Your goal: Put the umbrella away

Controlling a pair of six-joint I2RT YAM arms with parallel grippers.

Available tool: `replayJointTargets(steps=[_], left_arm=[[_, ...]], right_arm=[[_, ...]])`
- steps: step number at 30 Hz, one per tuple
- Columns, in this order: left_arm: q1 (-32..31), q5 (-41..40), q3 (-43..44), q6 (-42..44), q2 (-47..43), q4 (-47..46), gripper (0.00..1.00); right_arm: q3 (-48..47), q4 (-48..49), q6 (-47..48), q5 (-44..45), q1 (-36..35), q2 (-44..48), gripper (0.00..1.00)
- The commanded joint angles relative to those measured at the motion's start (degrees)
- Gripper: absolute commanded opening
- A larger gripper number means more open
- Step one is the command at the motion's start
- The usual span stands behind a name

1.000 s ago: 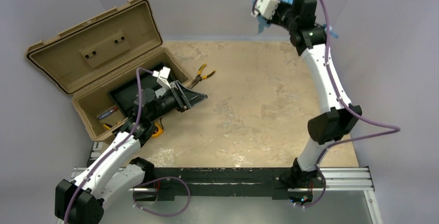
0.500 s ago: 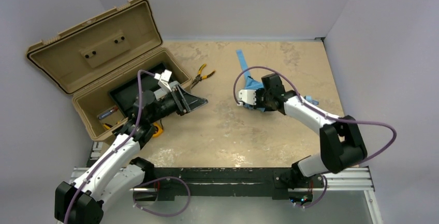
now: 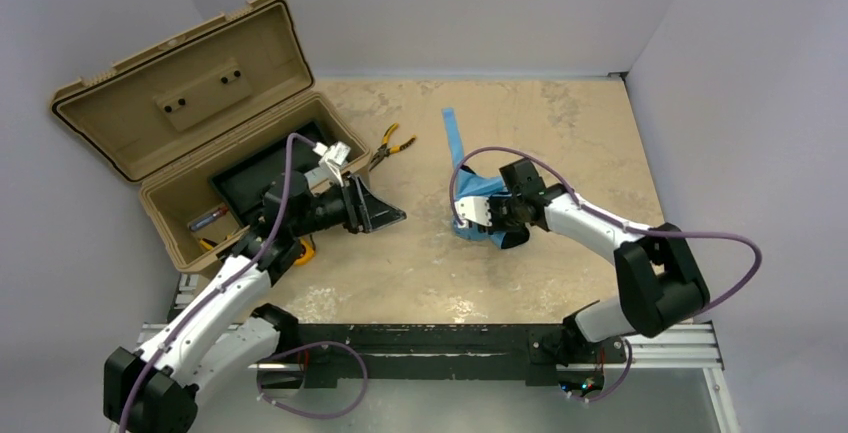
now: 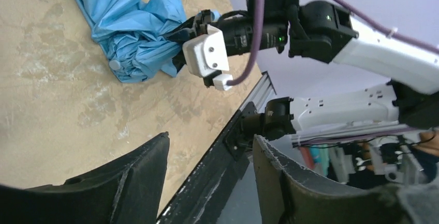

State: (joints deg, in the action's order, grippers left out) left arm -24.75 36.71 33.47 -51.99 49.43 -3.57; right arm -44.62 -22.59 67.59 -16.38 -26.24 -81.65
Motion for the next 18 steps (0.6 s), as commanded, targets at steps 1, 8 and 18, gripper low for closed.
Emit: replayJointTargets(steps=[1,8,18], left_arm=[[-6.02,-6.90,6.87,21.78,-8.68,11.98,0.59],[-11.07,-19.50,-4.67,28.37,-21.98,-1.19,0.98],[-12.55,-6.49,-3.26,35.16,-12.81,6.34,0.85]], right_arm=[[-2.49,-9.50,3.15,-7.55,0.11,-3.98,0.00],[-7.41,-22.05,10.88,-11.54,0.05,-12.58,0.00],[-12.59,-29.89,13.72,-11.59,-1.13,-21.68,0.00]])
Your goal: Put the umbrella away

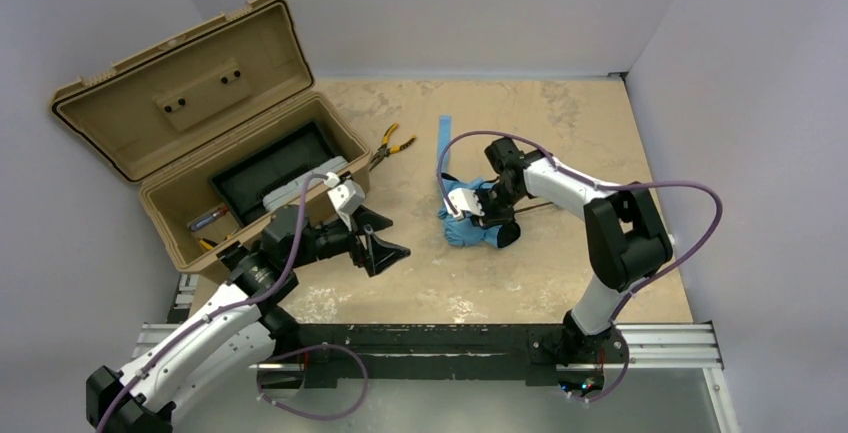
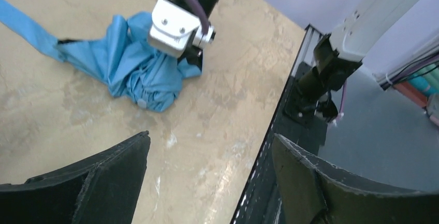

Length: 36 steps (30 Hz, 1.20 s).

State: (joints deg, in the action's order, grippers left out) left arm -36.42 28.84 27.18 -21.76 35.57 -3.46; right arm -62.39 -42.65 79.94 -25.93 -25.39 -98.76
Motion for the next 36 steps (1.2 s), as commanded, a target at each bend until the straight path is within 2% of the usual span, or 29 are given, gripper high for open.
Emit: replayJointTargets(steps=[1,3,7,10,12,15,21,24,29,36], left_arm=[[-0.87,0.03,2.68,4.62,1.06,6.87,0.85],[-0.86,-4.79,0.97,0.33,1.58,5.68,0.85],[-0.89,-8.89,-0.92,-10.71,7.90,-0.06,0.85],[-1.00,-10.38,2.98,-13.84,15.08,0.67,0.85],[-1.53,-10.07,7.48,-12.68,19.05,0.96,0.85],[-5.23,-9.81,11.78,-3.85,21.57,0.80,0.84],[-21.41,-17.49,11.37,31.89,21.14,1.80,0.85],[-27.30,-21.77,11.26,45.11,24.83,3.07,0.86],[-32.59,-29.96,13.16,53.38,33.31,0.44,0.87],[-34.00,-37.15,16.17,54.92,45.67,-9.86,0.87]], right_arm=[[6.11,-9.54,0.86,-1.61,-1.95,-3.83,0.00],[8.51,-9.67,0.39,-0.70,-1.90,-2.19,0.00],[13.49,-7.91,-0.88,2.16,0.36,2.94,0.00],[13.59,-8.35,-0.76,3.30,4.68,4.85,0.00],[13.32,-7.73,-1.84,4.06,6.16,4.73,0.00],[11.12,-8.72,-2.54,4.23,6.36,1.99,0.00],[1.96,-15.03,-3.42,1.36,6.23,-9.89,0.00],[-0.86,-16.62,-4.69,1.70,6.23,-14.76,0.00],[-3.76,-17.87,-6.73,0.93,6.23,-20.23,0.00],[-8.53,-20.77,-7.59,-0.60,6.23,-26.18,0.00]])
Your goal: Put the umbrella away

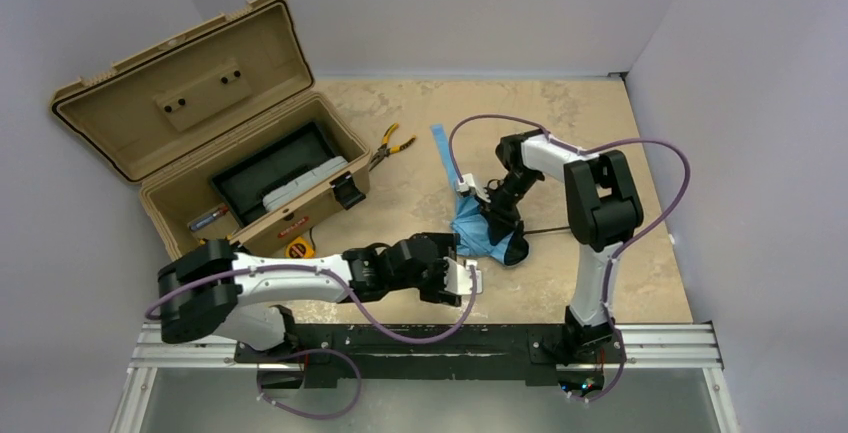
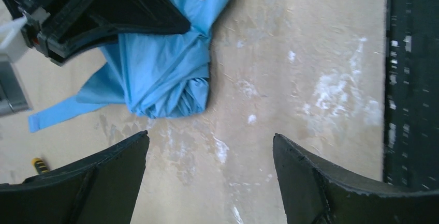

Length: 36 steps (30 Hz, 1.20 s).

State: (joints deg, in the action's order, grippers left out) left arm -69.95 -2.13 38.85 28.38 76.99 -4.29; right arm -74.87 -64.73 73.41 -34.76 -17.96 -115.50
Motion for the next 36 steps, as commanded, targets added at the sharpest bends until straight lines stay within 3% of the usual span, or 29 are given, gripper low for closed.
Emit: replayJointTargets(steps=[1,9,20,29,36], left_arm=[[-0.48,-6.74,5.57,5.08,5.99,-10.21,0.87],[-0.36,-6.98,13.05,6.05,16.23,-10.27,0.81],[-0.44,3.95,10.04,-1.10,15.26,-9.23,0.79],[0.19,-3.53,14.16,1.52,22.91,-8.46,0.81],[1.45,-3.27,15.52,0.63,25.74,-8.24,0.81]], right_arm=[[3.57,1.32,-1.14,8.18,-1.20,-9.86,0.00],[2.20,2.72,-2.55,7.49,-1.18,-11.29,0.00],[1.24,7.27,-6.86,7.64,-1.19,-9.72,0.00],[2.64,8.45,-7.13,8.03,-1.20,-8.42,0.00],[3.18,8.93,-6.94,7.62,-1.16,-7.89,0.00]])
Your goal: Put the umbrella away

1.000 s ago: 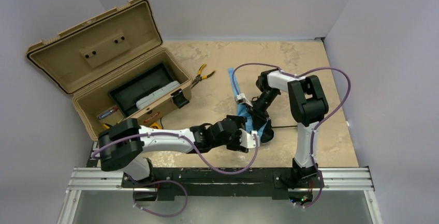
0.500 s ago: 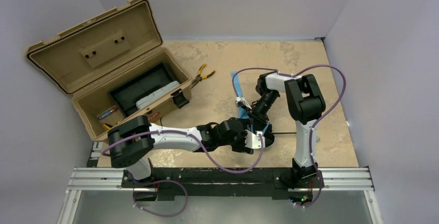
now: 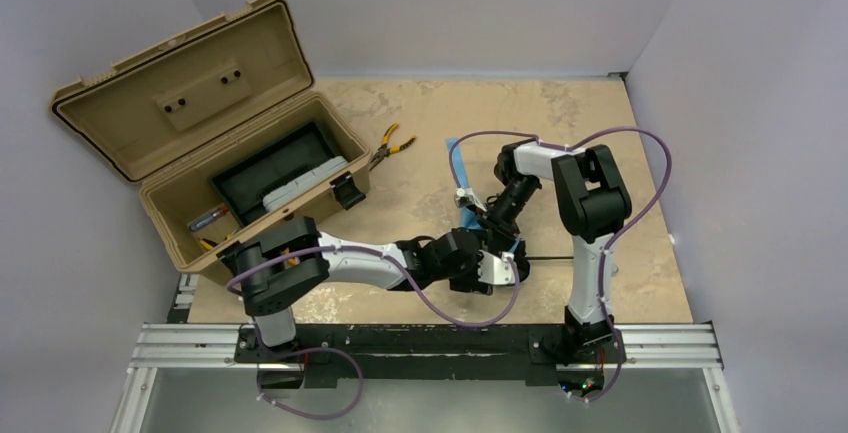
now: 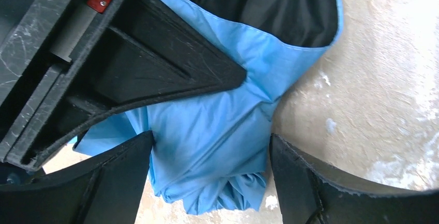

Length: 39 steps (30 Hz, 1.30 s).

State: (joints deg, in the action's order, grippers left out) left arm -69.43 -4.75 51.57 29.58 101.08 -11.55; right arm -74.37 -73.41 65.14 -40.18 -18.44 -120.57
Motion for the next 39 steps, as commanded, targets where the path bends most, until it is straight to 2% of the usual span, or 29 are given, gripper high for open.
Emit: replayJointTargets(steps=[1,5,8,10,12,14,15,21,31,35,39], left_arm=[[1.02,-0.82,3.02,-0.91,2.35,-0.90,0.80],[1.47,-0.89,3.42,-2.87,4.75,-0.32,0.77],[2.00,0.15,3.61,-4.50,6.01,1.89,0.66],[2.74,2.08,3.78,-6.11,6.47,4.13,0.52],[3.85,5.20,3.77,-7.89,6.49,6.23,0.31],[5.11,7.78,3.53,-9.64,6.50,7.78,0.03],[5.70,8.57,3.15,-10.60,6.43,8.07,0.00],[9.48,15.51,1.31,-13.92,6.59,9.25,0.00],[12.30,22.25,5.27,-13.71,8.88,16.58,0.00],[13.65,25.16,7.35,-13.91,10.10,19.16,0.00],[15.72,29.04,9.26,-15.18,10.82,21.88,0.00]], right_arm=[[2.78,17.74,1.30,12.98,-0.72,-2.67,0.00],[3.12,18.12,1.42,12.50,-0.72,-2.23,0.01],[3.05,18.10,1.84,11.23,-0.72,-1.82,0.04],[2.74,17.88,2.30,9.72,-0.72,-1.05,0.12],[2.05,17.46,3.38,7.85,-0.44,0.73,0.24],[0.99,16.81,4.15,5.54,0.03,2.69,0.35],[0.20,16.42,4.43,4.29,0.39,3.73,0.39],[-5.20,13.07,6.64,-1.56,3.63,9.31,0.56],[-10.51,9.86,10.53,-4.66,10.80,15.07,0.62],[-7.95,8.89,17.16,-7.61,11.61,20.34,0.63],[-2.81,9.10,29.23,-12.39,12.33,27.33,0.64]])
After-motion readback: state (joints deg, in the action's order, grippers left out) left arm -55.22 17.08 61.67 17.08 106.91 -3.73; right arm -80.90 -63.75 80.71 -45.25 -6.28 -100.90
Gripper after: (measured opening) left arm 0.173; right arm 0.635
